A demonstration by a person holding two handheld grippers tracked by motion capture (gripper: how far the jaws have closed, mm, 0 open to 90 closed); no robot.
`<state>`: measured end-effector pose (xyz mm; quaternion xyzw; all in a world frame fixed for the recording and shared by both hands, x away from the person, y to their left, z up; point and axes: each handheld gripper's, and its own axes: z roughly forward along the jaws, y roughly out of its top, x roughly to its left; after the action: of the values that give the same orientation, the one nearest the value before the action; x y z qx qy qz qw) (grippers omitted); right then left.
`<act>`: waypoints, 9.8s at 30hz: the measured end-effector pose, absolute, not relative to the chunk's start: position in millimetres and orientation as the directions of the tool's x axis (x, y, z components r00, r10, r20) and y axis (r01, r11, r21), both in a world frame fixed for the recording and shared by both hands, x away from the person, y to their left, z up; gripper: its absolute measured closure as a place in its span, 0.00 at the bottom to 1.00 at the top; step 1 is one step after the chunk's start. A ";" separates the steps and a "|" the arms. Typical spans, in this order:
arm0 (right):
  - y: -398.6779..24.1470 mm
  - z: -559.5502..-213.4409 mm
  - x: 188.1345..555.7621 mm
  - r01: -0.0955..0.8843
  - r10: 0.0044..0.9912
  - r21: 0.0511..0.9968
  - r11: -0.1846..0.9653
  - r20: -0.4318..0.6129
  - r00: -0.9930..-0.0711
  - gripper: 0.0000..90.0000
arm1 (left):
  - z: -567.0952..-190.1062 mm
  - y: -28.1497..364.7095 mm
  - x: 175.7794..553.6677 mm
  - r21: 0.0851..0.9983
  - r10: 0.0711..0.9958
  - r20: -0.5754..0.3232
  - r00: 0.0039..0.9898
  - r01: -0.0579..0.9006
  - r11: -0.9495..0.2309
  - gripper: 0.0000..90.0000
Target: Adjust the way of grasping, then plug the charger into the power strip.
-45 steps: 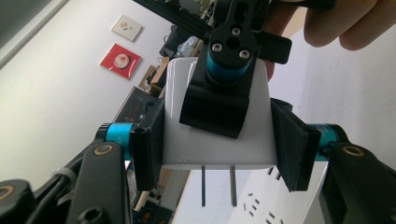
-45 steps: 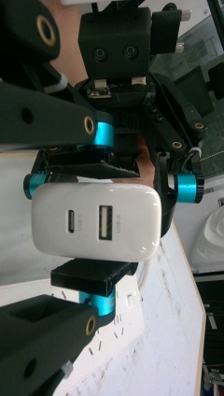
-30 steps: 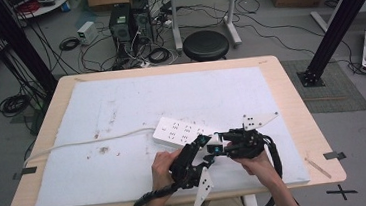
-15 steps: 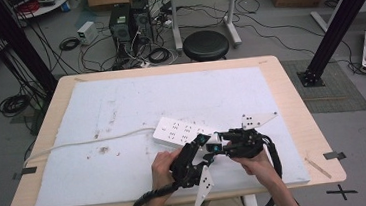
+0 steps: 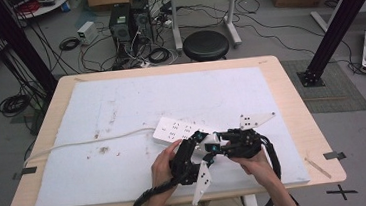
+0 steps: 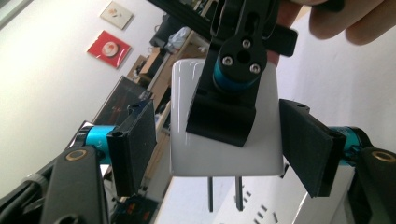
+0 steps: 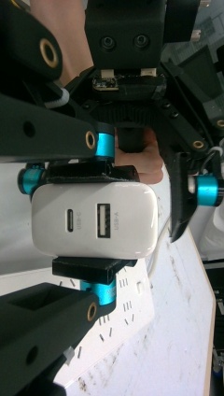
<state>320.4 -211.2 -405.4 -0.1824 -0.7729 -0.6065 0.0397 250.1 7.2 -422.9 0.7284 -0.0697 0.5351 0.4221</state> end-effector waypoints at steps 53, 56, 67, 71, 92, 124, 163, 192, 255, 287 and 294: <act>-239.8 -394.1 318.3 0.321 0.401 0.933 0.161 0.235 -0.885 0.70 | -419.8 198.2 286.6 0.968 0.798 -0.040 0.601 0.220 -0.118 0.24; -240.6 -393.1 317.1 0.318 0.414 0.932 0.174 0.224 -0.882 0.70 | -421.7 213.4 285.1 0.972 0.819 -0.058 0.570 0.221 -0.085 0.24; -246.8 -391.6 316.4 0.301 0.427 0.941 0.156 0.210 -0.879 0.70 | -426.6 254.8 273.5 0.982 0.868 -0.085 0.489 0.187 -0.010 0.24; -248.3 -391.4 316.6 0.302 0.427 0.940 0.160 0.209 -0.879 0.70 | -428.7 262.0 272.3 0.984 0.879 -0.086 0.469 0.180 0.000 0.24; -230.8 -350.8 356.5 0.327 0.459 0.852 0.409 0.118 -0.881 0.70 | -436.4 265.1 262.4 0.997 0.888 -0.026 0.459 0.072 -0.008 0.23; -147.9 -362.1 410.2 0.313 0.349 0.584 0.749 0.054 -0.936 0.70 | -427.6 252.7 260.2 0.999 0.886 0.030 0.463 0.022 -0.046 0.24; -142.0 -374.4 410.9 0.317 0.350 0.544 0.777 0.046 -0.936 0.71 | -427.1 247.3 259.2 0.998 0.882 0.034 0.470 0.026 -0.052 0.25; -133.7 -382.2 408.6 0.284 0.331 0.513 0.810 -0.001 -0.944 0.71 | -427.2 239.1 260.3 0.998 0.873 0.035 0.486 0.033 -0.059 0.26; -212.4 -375.2 361.1 0.309 0.576 0.812 0.496 -0.041 -0.817 0.25 | -428.0 245.0 263.5 0.998 0.880 0.024 0.475 0.044 -0.050 0.29; -301.7 -415.8 294.1 0.240 0.824 0.970 0.045 0.100 -0.558 0.24 | -426.9 238.4 264.3 0.996 0.880 0.027 0.475 0.066 -0.066 0.29; -312.1 -418.9 290.4 0.249 0.831 0.968 0.026 0.118 -0.544 0.24 | -427.2 235.5 266.2 0.995 0.877 0.033 0.479 0.069 -0.075 0.29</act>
<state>290.4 -312.1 -418.9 -0.4034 -0.6694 -0.5693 -0.2552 266.2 235.5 -427.2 0.6423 0.3683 0.3533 0.5718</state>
